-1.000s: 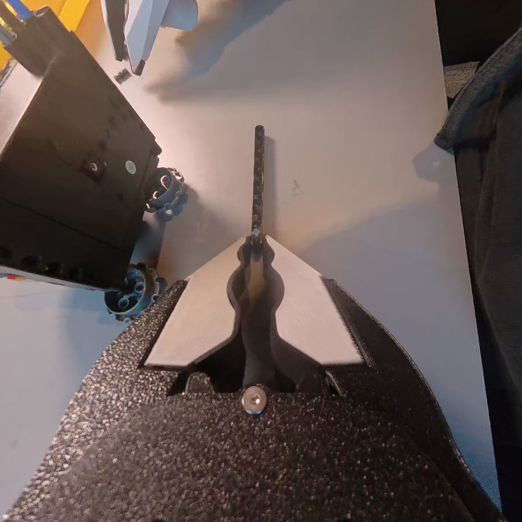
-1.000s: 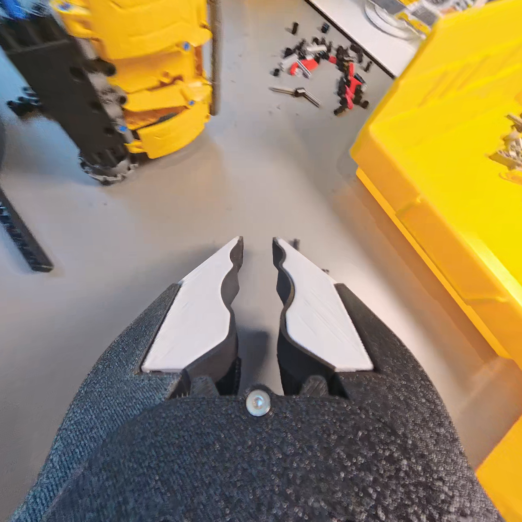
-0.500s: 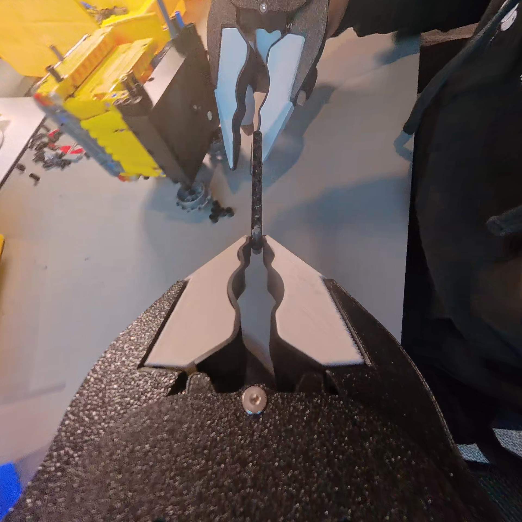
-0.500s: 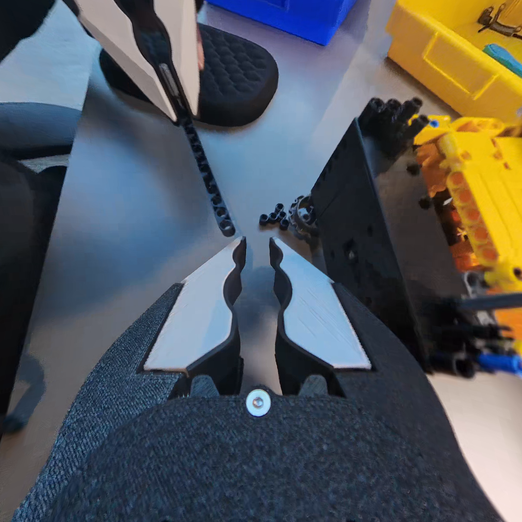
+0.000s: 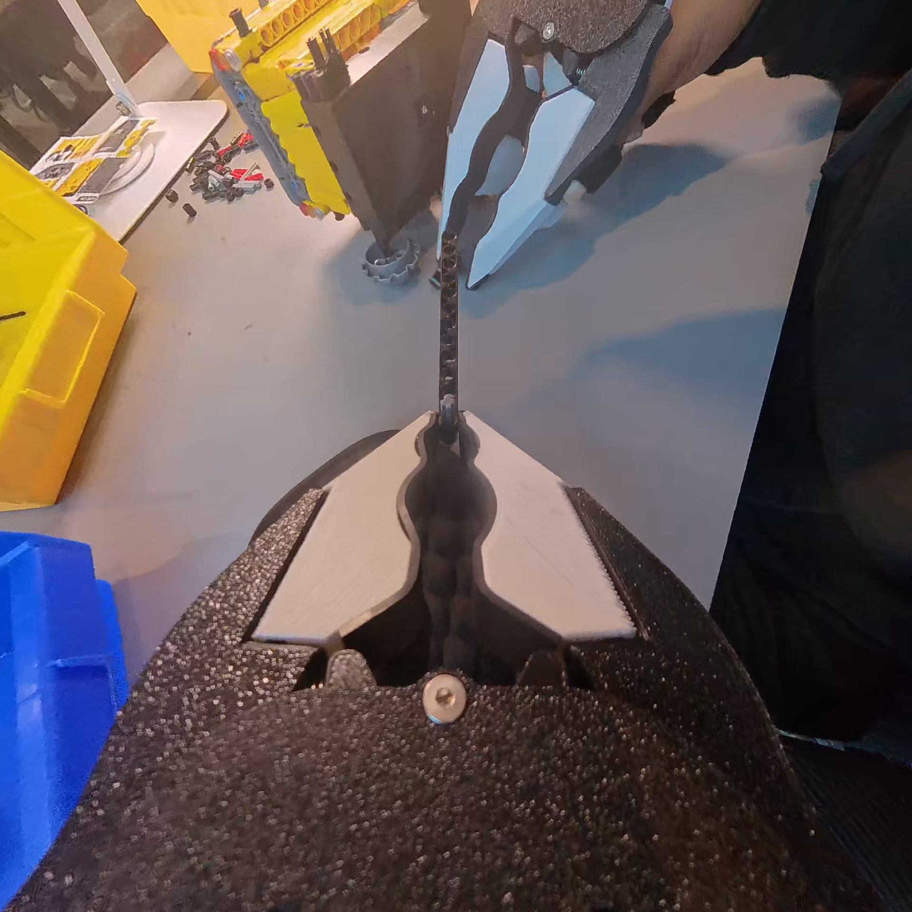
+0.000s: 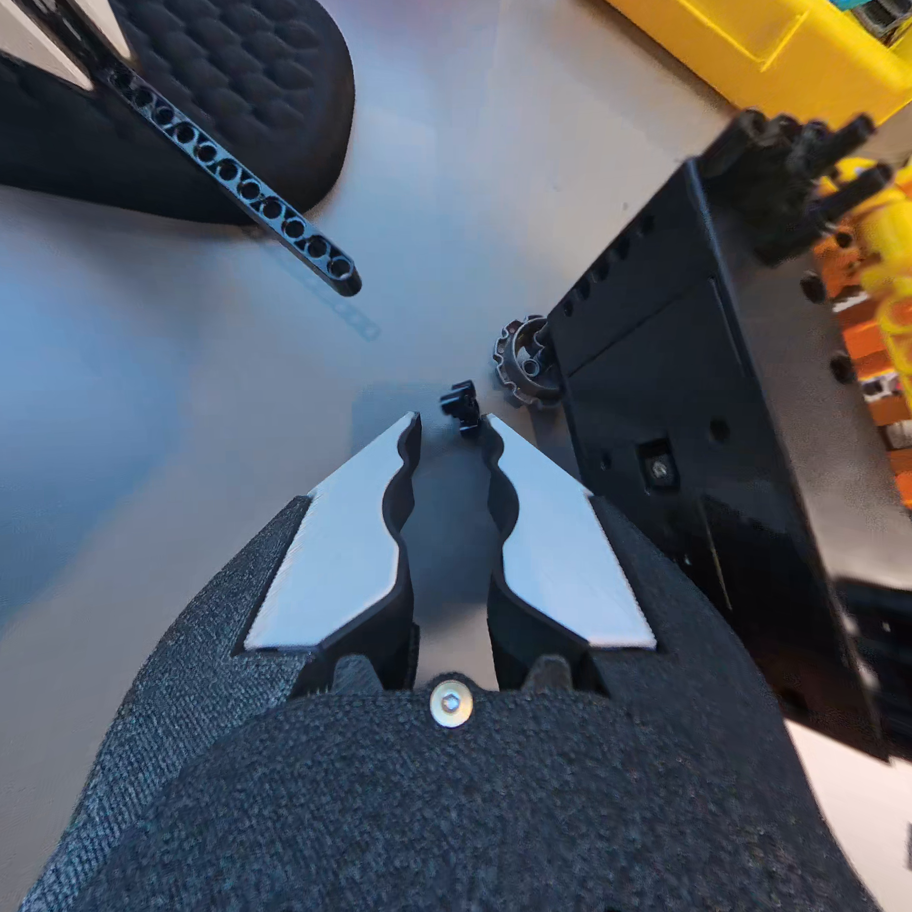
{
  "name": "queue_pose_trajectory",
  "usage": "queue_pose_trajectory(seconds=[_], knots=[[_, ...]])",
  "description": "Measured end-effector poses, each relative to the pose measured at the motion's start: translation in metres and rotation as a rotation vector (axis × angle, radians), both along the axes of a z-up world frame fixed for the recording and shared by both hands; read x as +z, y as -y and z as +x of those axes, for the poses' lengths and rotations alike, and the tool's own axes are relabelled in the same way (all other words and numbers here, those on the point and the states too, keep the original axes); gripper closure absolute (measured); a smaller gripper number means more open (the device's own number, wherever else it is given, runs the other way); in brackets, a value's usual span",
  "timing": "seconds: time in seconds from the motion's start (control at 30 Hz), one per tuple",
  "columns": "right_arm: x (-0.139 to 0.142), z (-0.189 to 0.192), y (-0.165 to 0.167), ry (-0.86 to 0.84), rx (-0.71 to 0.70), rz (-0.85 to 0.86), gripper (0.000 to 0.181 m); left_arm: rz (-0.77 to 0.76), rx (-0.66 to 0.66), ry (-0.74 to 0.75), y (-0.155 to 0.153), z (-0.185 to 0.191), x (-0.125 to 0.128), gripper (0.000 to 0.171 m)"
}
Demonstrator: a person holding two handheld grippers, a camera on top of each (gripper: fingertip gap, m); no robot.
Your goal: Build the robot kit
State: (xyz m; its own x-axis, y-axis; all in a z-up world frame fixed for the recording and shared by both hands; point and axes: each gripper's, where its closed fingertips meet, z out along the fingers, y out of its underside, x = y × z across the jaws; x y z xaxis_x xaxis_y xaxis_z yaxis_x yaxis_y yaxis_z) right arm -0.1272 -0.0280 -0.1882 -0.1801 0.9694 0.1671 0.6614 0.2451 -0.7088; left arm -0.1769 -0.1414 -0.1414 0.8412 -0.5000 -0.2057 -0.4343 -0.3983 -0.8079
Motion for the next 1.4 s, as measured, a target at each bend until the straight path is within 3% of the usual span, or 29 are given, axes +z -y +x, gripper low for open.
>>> queue_pose_trajectory(seconds=[0.23,0.37,0.5,0.57,0.77,0.97,1.27,1.4], knots=[[-0.002,0.014,-0.001,0.047,0.105,0.028,0.181,-0.005,-0.041,-0.002,-0.006,0.008,-0.003,0.166],[-0.002,0.036,-0.004,0.074,0.234,0.049,0.181,-0.017,-0.057,0.001,-0.009,0.013,-0.006,0.166],[-0.002,0.058,-0.015,0.099,0.267,0.036,0.181,-0.024,-0.071,-0.001,-0.015,0.017,-0.007,0.166],[-0.001,0.064,-0.022,0.087,0.24,0.027,0.18,-0.019,-0.075,-0.002,-0.018,0.018,-0.006,0.166],[0.003,0.054,-0.008,0.015,0.094,-0.134,0.153,0.014,-0.054,-0.013,-0.028,0.011,0.001,0.166],[0.002,0.031,-0.001,0.02,-0.039,-0.125,0.136,0.047,-0.008,-0.037,-0.031,-0.004,0.006,0.166],[-0.001,0.011,0.004,0.047,-0.09,-0.121,0.135,0.082,0.013,-0.02,-0.024,-0.013,0.01,0.166],[-0.001,-0.001,0.002,0.04,-0.106,-0.088,0.145,0.079,0.02,-0.017,-0.021,-0.017,0.01,0.166]])
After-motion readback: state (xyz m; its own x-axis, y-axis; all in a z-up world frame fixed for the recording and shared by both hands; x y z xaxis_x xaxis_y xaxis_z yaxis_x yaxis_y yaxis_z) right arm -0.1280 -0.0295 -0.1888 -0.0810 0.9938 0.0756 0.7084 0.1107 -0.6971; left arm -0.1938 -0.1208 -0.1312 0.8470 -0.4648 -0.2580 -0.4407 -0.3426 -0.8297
